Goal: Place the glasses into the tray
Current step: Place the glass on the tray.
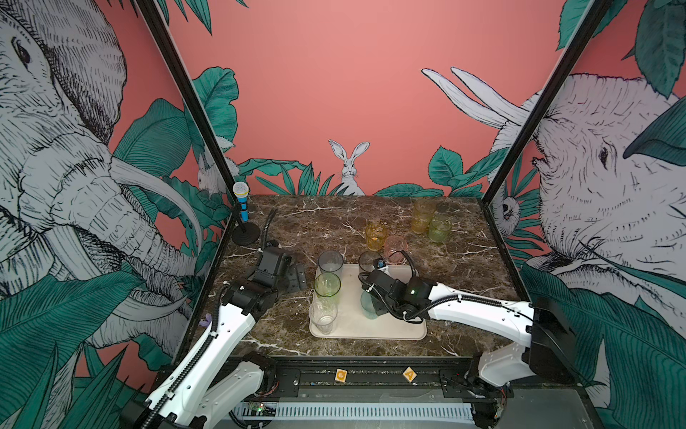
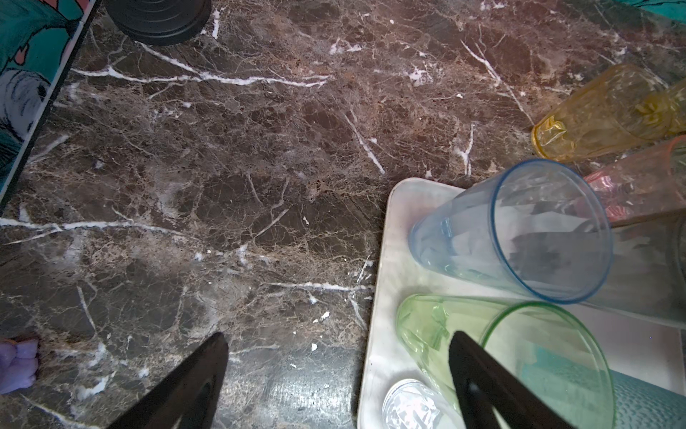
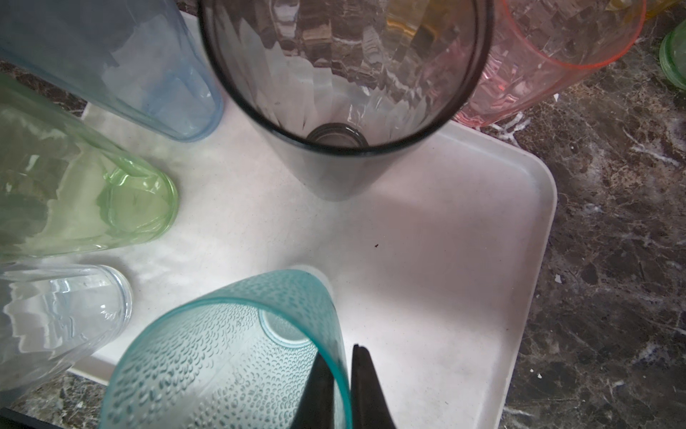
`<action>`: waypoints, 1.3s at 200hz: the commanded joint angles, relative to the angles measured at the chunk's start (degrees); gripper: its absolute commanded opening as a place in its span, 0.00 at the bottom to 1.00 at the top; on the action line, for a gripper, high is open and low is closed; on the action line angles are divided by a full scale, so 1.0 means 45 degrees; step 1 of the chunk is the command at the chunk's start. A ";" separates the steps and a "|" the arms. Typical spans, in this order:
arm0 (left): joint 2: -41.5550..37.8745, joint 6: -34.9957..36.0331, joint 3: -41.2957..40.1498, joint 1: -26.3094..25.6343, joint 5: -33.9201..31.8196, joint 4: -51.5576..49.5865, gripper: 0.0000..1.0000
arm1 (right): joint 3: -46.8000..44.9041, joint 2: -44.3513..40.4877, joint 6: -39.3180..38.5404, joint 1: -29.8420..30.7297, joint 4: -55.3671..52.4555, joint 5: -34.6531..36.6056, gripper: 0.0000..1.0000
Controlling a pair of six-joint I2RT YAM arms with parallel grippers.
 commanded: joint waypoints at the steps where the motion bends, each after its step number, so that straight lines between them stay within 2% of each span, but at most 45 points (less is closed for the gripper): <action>1: -0.0225 -0.0190 -0.0217 0.0075 -0.0110 -0.0215 0.94 | 0.0357 0.0122 0.0246 -0.0121 -0.0053 0.0176 0.00; 179: -0.0360 -0.0193 -0.0239 0.0077 -0.0133 -0.0301 0.94 | 0.0571 0.0739 0.0051 -0.0613 0.0399 -0.0521 0.01; 260: -0.0370 -0.0201 -0.0260 0.0079 -0.0179 -0.0334 0.94 | 0.0707 0.0749 0.0090 -0.0646 0.0291 -0.0604 0.17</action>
